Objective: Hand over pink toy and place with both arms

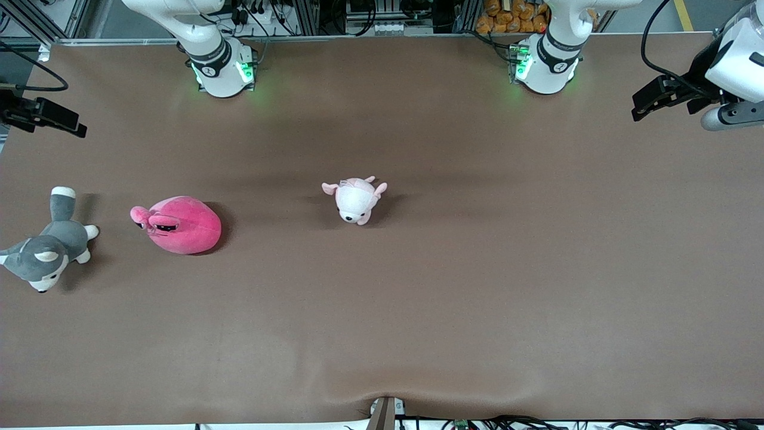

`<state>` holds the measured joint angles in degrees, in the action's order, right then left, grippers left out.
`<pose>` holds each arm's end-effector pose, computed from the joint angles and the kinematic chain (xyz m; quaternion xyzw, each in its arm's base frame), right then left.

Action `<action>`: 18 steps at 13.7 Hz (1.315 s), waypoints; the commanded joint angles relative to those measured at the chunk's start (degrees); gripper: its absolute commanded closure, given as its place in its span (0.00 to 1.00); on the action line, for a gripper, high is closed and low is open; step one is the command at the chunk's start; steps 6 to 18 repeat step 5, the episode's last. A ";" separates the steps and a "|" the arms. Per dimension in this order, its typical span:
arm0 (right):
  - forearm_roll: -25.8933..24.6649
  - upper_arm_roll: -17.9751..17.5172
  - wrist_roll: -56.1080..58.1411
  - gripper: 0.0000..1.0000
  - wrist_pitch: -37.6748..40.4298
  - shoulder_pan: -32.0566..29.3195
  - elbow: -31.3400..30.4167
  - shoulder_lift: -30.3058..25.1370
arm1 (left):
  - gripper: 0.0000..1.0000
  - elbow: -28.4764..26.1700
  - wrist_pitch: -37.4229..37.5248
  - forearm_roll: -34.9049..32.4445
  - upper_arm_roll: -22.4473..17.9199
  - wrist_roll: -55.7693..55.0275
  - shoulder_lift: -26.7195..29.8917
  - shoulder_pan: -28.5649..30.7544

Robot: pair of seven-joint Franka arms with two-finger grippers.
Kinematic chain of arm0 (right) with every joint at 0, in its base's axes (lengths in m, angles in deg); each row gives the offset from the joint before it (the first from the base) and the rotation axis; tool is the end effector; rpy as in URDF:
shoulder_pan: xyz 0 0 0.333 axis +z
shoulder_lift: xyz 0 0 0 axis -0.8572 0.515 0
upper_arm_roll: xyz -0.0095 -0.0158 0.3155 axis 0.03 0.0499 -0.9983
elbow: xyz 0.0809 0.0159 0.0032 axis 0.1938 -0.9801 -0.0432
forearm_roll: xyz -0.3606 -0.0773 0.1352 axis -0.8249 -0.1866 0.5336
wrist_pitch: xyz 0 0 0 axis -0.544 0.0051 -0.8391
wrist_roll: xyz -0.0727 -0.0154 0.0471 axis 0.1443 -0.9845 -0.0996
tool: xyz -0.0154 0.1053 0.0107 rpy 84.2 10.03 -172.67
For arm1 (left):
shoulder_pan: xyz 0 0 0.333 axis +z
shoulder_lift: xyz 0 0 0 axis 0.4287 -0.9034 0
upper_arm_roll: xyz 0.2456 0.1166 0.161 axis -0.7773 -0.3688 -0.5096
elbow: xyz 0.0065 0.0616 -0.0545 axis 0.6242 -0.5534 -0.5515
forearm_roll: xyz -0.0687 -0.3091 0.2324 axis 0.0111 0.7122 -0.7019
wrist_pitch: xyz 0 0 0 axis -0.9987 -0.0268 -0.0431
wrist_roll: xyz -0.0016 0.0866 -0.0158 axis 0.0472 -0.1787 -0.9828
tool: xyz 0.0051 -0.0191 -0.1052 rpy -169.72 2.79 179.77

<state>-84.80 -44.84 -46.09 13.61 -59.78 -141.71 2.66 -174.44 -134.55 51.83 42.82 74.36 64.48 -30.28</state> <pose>0.5226 -0.0329 0.6416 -0.9944 0.0621 0.0856 0.0087 0.5011 -0.0654 0.6606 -0.9971 -0.0555 0.0425 0.0314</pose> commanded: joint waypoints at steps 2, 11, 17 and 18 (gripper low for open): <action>0.20 -0.12 -0.02 0.00 -0.30 -0.19 -0.07 0.24 | 0.00 1.33 1.22 -0.34 0.13 -0.92 -0.72 0.32; 0.20 -0.12 0.07 0.00 -0.30 -0.37 -0.08 0.50 | 0.00 1.24 1.22 -0.34 0.13 -1.01 -0.63 0.32; 0.20 -0.12 0.07 0.00 -0.30 -0.37 -0.08 0.50 | 0.00 1.24 1.22 -0.34 0.13 -1.01 -0.63 0.32; 0.20 -0.12 0.07 0.00 -0.30 -0.37 -0.08 0.50 | 0.00 1.24 1.22 -0.34 0.13 -1.01 -0.63 0.32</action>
